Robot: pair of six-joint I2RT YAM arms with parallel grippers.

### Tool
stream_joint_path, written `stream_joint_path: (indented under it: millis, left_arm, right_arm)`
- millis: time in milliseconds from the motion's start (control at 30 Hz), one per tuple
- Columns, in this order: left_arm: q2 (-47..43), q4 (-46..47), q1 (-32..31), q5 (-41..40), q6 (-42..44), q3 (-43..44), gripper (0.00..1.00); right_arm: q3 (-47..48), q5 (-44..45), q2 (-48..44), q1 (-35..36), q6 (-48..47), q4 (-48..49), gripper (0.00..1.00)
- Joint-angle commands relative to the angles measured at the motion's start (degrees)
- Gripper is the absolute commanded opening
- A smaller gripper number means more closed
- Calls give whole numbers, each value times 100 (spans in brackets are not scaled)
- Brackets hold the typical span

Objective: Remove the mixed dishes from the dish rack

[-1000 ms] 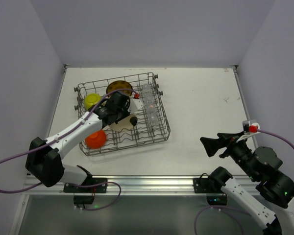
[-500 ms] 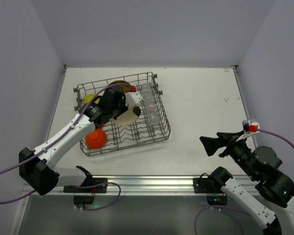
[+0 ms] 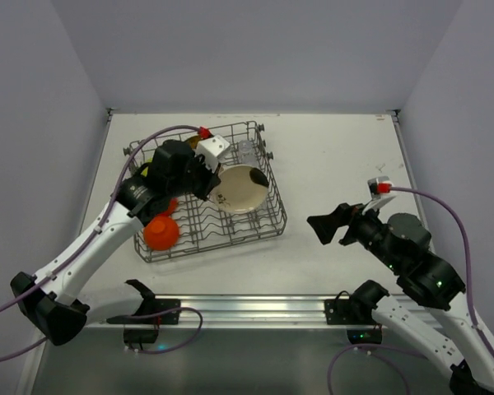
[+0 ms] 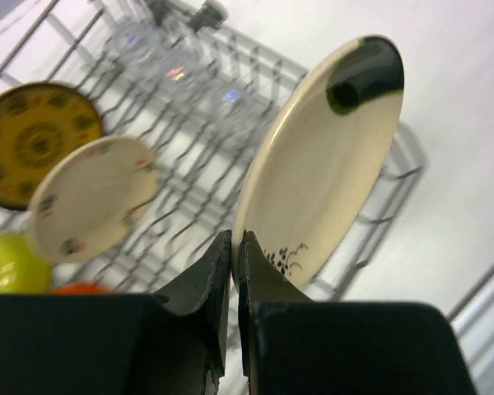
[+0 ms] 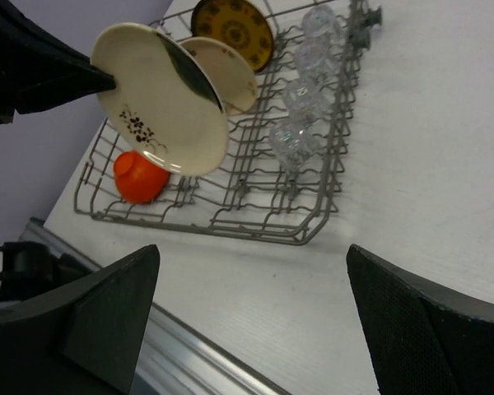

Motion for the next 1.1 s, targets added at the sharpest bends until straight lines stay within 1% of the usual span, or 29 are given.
stream_joint_path:
  millis: [0, 33, 67, 100, 133, 200, 233, 300, 333, 400, 433, 467, 567, 667, 733, 833, 867, 900, 933, 1033, 1067]
  left_arm:
    - [-669, 1478, -24, 1652, -1552, -619, 0]
    - [-740, 1666, -24, 1793, -2015, -978, 0]
    - [-784, 1877, -24, 2116, -2246, -1147, 0]
    - [-846, 2209, -33, 2232, -2466, -1305, 0]
    - [-873, 2369, -33, 2347, -2886, -1594, 0]
    - [-943, 2721, -42, 2383, -3197, -1850, 0]
    - [-969, 2801, -50, 2357, -3450, -2052, 0]
    - [-1065, 2985, -50, 2348, -3637, -2193, 0]
    - [-1092, 3038, -51, 2339, -3820, -2316, 0]
    - [-1215, 3161, -51, 2313, -3953, -2413, 0]
    - [-1268, 3179, -51, 2199, -4076, -2510, 0]
    - [-1312, 3197, -51, 2155, -4138, -2563, 0]
    - [-1391, 3285, -51, 2128, -4235, -2686, 0]
    - [-1356, 3408, -51, 2259, -4296, -2730, 0]
    - [-1347, 3653, -51, 2400, -4367, -2783, 0]
    - [-1295, 3944, -51, 2664, -4428, -2853, 0]
    - [-1286, 3953, -51, 2664, -4437, -2853, 0]
    - [-1277, 3953, -51, 2647, -4420, -2862, 0]
    - [-1286, 3936, -51, 2568, -4393, -2862, 0]
    - [-1382, 3655, -51, 2235, -4209, -2775, 0]
    - [-1461, 3271, -51, 2094, -4122, -2722, 6]
  right_arm:
    - [-63, -1073, 355, -20, -69, 1159, 96]
    - [-80, -1190, 416, -20, -104, 1448, 95]
    - [-80, -1235, 582, -20, -113, 1529, 95]
    - [-54, -1209, 688, -20, -122, 1582, 92]
    - [-19, -1209, 802, -20, -166, 1600, 91]
    - [43, -1331, 1154, -20, -245, 1653, 86]
    - [51, -1541, 1277, -20, -323, 1706, 84]
    - [139, -1656, 1592, -20, -403, 1794, 76]
    - [174, -1640, 1708, -20, -421, 1768, 73]
    - [324, -1307, 1971, -20, -430, 1575, 66]
    - [350, -1175, 2025, -20, -473, 1522, 64]
    - [359, -1130, 2051, -20, -500, 1530, 63]
    - [324, -1095, 2104, -20, -553, 1548, 56]
    - [315, -1059, 2131, -12, -614, 1539, 46]
    - [289, -1077, 2113, -12, -640, 1609, 43]
    - [192, -1243, 2060, -12, -641, 1784, 25]
    - [157, -1296, 2034, -12, -649, 1820, 10]
    - [140, -1297, 2017, -12, -623, 1855, 4]
    - [122, -1245, 1999, -12, -597, 1890, 0]
    - [-1, -991, 1850, -20, -483, 1943, 0]
    - [-27, -850, 1806, -20, -448, 1926, 0]
